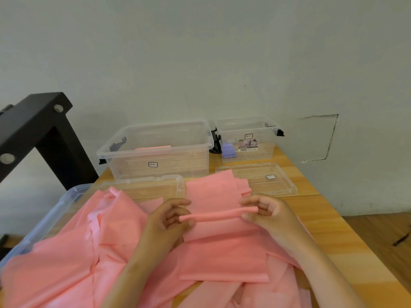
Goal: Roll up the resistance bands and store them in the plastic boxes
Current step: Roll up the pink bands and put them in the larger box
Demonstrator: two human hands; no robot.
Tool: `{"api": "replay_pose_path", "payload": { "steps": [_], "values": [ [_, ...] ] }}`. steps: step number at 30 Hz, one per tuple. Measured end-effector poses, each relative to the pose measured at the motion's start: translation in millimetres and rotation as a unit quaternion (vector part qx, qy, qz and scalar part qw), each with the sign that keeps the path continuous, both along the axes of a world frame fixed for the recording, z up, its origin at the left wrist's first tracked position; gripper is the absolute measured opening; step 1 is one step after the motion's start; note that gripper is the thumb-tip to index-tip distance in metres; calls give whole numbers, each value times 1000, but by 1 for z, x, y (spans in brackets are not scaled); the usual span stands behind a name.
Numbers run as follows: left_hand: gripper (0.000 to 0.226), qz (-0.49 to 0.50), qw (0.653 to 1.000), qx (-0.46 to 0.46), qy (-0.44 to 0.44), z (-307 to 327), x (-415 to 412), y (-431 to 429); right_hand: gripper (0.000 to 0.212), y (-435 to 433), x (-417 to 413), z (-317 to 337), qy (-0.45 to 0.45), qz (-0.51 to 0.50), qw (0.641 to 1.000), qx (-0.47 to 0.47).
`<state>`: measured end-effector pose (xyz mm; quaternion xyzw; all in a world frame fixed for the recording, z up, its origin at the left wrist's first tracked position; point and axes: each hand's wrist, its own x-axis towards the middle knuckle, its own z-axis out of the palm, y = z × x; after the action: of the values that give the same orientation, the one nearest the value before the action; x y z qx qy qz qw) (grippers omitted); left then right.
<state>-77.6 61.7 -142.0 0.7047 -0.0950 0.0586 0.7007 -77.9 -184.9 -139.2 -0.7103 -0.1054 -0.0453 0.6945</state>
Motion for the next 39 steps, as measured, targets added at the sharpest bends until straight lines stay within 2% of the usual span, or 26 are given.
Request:
{"api": "replay_pose_path", "payload": {
  "steps": [6,8,12,14,16,19,21,26,31,34,35,37,39],
  "values": [
    [19,-16,1000,19,-6,1,-2,-1,10,1,0,-1,-40,-18,998,-42],
    [9,-34,999,-21,15,3,-3,-1,8,0,0,0,-43,-11,998,-45],
    [28,-51,993,-98,52,4,-5,3,17,0,-3,3,-7,19,1000,6],
    [25,-41,995,-80,37,3,-4,3,14,1,-4,4,-4,17,1000,3],
    [13,-24,999,-37,20,2,-3,2,14,1,-3,3,-10,6,1000,1],
    [26,-12,1000,-5,11,0,0,0,23,1,-1,1,-2,-4,1000,-15],
    [19,-4,1000,4,10,1,-1,0,23,1,-1,1,-11,-14,999,-47],
    [21,-24,999,46,-18,2,-4,-4,13,1,-1,1,-34,-24,997,-65],
    [7,-48,996,-63,39,5,-8,-1,17,0,-3,3,23,41,999,4],
    [2,-21,998,-40,31,6,-8,-2,9,1,-2,1,-1,6,1000,-19],
    [7,-16,999,-24,25,6,-7,-3,8,1,-2,1,-5,-2,1000,-14],
    [20,-11,1000,-2,21,6,-8,-6,17,1,-1,-1,3,-1,1000,-3],
    [19,-5,1000,11,28,7,-8,-7,21,1,-1,-1,11,0,1000,-10]
  ]
}}
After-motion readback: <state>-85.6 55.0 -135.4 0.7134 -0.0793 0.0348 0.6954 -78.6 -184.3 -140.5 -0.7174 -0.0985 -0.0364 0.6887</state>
